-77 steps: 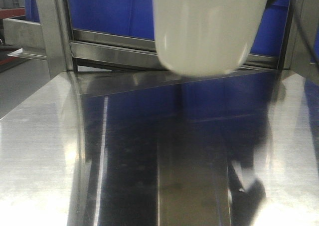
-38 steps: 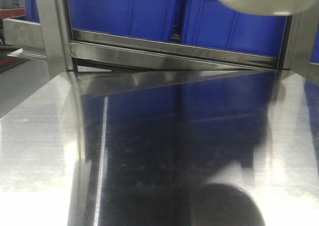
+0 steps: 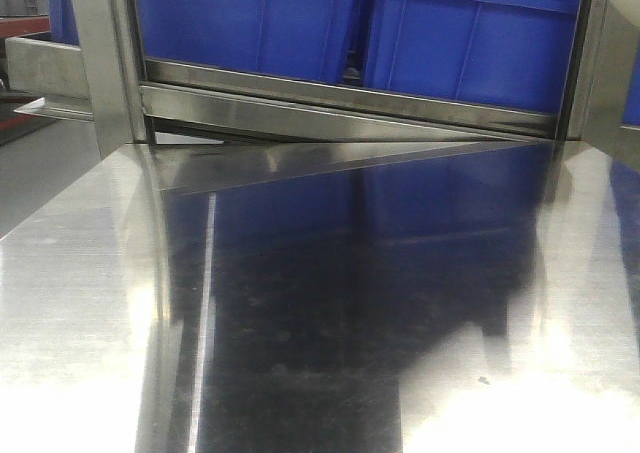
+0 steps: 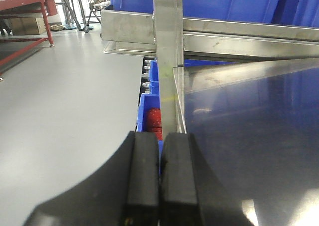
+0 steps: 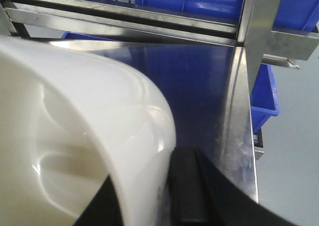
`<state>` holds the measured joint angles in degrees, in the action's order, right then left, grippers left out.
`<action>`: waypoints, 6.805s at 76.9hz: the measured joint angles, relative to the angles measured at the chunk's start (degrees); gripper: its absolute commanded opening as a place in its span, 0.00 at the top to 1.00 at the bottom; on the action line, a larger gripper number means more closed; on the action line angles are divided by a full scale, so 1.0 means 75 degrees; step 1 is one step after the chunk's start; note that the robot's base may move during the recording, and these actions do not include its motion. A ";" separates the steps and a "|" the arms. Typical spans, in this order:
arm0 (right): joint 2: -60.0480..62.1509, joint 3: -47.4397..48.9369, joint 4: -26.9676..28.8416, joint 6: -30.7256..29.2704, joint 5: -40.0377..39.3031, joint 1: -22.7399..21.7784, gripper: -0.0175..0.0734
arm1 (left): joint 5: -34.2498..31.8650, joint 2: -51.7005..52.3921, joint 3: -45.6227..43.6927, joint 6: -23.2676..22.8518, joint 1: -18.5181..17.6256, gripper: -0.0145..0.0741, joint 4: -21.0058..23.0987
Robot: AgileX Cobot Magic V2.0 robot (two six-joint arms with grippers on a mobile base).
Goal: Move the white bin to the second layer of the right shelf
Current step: 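Hold the white bin raised in the right gripper, then back away from the table holding the bin in the right gripper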
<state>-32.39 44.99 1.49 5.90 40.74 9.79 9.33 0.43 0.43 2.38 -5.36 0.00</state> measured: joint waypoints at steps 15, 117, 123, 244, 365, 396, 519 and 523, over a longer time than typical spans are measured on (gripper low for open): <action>0.0155 -0.0079 0.0000 0.0000 0.0007 0.0000 0.75 | 0.0000 0.0000 0.0000 0.0000 0.0000 0.74 0.0000; 0.0155 -0.0092 0.0043 -0.0013 -0.0003 0.0000 0.75 | 0.0000 0.0000 0.0000 0.0000 0.0000 0.74 0.0000; 0.0155 -0.0092 0.0043 -0.0013 -0.0003 0.0000 0.75 | 0.0000 0.0000 0.0000 0.0000 0.0000 0.74 0.0000; 0.0155 -0.0092 0.0043 -0.0013 0.0008 0.0000 0.75 | 0.0000 0.0000 0.0000 0.0000 0.0000 0.74 0.0000; 0.0155 -0.0092 0.0043 -0.0017 0.0008 0.0000 0.75 | 0.0000 0.0000 0.0000 0.0000 0.0000 0.74 0.0000; 0.0155 -0.0092 0.0043 -0.0017 0.0008 0.0000 0.75 | 0.0000 0.0000 0.0000 0.0000 0.0000 0.74 0.0000; 0.0155 -0.0092 0.0043 -0.0030 0.0013 0.0000 0.75 | 0.0000 0.0000 0.0000 0.0000 0.0000 0.74 0.0000; 0.0155 -0.0092 0.0043 -0.0030 0.0013 0.0000 0.75 | 0.0000 0.0000 0.0000 0.0000 0.0000 0.74 0.0000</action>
<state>-31.23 44.30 1.81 5.68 40.83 9.79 9.33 0.43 0.43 2.38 -5.36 0.00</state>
